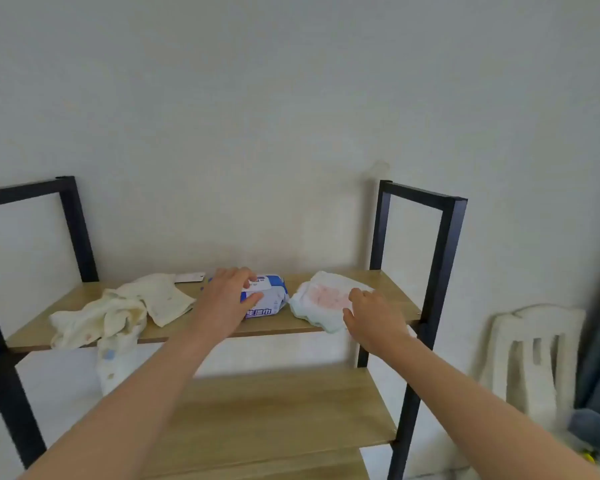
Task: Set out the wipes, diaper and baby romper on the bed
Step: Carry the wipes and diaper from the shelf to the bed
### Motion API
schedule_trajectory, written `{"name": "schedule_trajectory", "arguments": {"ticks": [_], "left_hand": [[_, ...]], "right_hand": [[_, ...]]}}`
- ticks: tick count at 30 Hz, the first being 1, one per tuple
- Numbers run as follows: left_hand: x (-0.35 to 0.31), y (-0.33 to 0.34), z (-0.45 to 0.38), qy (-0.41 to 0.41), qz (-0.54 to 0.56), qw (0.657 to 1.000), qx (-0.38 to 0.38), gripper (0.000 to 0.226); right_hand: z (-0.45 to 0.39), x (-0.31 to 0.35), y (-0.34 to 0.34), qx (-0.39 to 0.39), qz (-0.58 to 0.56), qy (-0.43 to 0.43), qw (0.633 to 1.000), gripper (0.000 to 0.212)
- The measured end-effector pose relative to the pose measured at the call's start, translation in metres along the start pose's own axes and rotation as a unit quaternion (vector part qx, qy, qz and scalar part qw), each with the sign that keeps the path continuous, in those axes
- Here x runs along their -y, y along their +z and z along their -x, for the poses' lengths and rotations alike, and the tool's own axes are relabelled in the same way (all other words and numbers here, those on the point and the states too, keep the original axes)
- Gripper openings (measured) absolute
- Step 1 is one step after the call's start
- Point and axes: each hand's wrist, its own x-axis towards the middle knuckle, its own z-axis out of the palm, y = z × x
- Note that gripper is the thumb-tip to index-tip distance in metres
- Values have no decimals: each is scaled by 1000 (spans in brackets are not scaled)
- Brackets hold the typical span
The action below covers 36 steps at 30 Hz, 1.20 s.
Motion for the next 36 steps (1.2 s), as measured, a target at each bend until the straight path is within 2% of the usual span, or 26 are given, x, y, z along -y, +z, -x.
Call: {"name": "schedule_trajectory", "arguments": {"ticks": [3,6,9,11,14,17,19,22,27,30,33,34,36], "left_hand": [[19,7,-40,13,-11,999,49,35],[34,12,-75,-18,0,987,159,45],[49,18,-99,-46,-16,960,277,58],[55,21,-112,-61,-53,934,347,70],[62,24,-128,-91,-78,905,409,84],[67,24,-139,-111,-87,880,453,94],[72,25,-142,-122,-90,865,479,95],[77,29,-143,-152,-60,844,511,93],[77,33,-142,-195,-33,838,509,100],[74,34,-140,-202,-36,845,494,98],[68,33,-141,-200,-56,846,490,90],[66,33,-141,-200,-62,847,489,87],[61,32,-141,-192,-78,851,482,84]], "right_hand": [[-38,-9,8,30,-28,53,998,35],[-71,-17,18,82,-26,81,993,46],[-93,-21,32,159,-13,120,980,55],[-102,-24,37,200,-18,156,967,52],[-110,-31,42,218,-18,183,958,40],[-116,-32,48,258,-26,207,943,51],[-119,-26,53,287,-53,238,927,58],[-127,-17,61,309,-66,240,918,67],[-135,-9,69,274,-103,254,922,77],[-135,-4,67,229,-120,237,937,64],[-133,-5,59,200,-161,239,936,54],[-132,-8,57,191,-182,244,933,52],[-131,-14,53,185,-279,290,897,55]]}}
